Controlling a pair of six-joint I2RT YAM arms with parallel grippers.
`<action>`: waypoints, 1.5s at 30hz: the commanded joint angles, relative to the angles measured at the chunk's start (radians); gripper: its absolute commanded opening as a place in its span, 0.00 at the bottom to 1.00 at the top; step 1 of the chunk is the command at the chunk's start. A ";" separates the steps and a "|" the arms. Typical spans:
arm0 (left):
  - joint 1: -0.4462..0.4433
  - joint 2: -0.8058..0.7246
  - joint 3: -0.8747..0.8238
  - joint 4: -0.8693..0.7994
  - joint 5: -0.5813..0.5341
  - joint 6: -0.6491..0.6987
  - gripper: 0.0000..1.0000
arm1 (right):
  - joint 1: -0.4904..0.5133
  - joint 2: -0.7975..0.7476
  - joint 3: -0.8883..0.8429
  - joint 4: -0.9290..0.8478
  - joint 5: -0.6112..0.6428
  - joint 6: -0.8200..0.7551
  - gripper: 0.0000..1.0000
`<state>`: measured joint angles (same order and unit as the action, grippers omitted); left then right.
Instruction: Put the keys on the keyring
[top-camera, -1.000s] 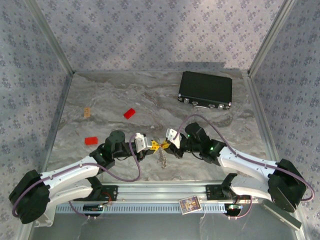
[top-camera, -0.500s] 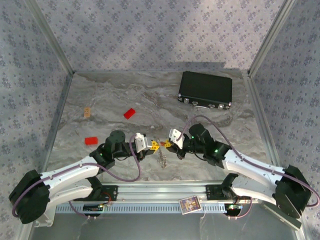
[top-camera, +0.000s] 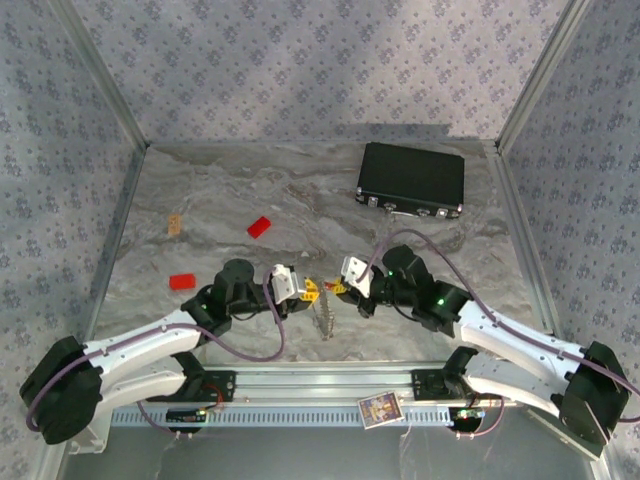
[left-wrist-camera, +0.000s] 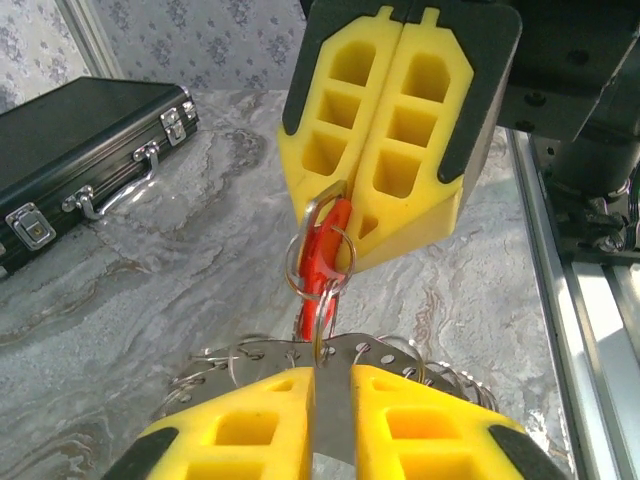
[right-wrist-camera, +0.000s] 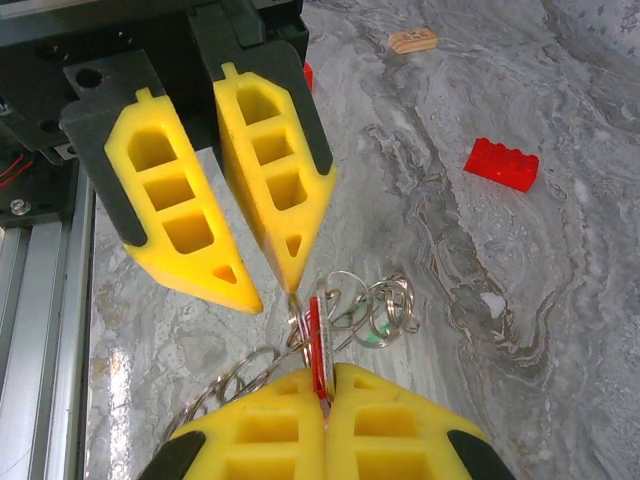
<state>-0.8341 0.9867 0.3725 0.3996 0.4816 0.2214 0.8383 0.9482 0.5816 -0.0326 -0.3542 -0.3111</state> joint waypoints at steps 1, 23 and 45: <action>-0.009 -0.005 0.032 0.010 0.001 0.010 0.30 | 0.007 -0.014 0.039 -0.035 0.009 -0.022 0.00; -0.002 -0.402 -0.034 0.007 -0.912 -0.043 0.44 | 0.080 0.140 0.217 0.029 -0.015 -0.074 0.00; 0.175 -0.540 -0.014 -0.248 -1.060 -0.307 0.46 | 0.101 0.567 0.372 0.022 0.362 -0.069 0.00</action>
<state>-0.6682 0.4343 0.3374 0.1661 -0.5774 -0.0536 0.9649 1.5059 0.9253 0.0940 -0.1123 -0.3191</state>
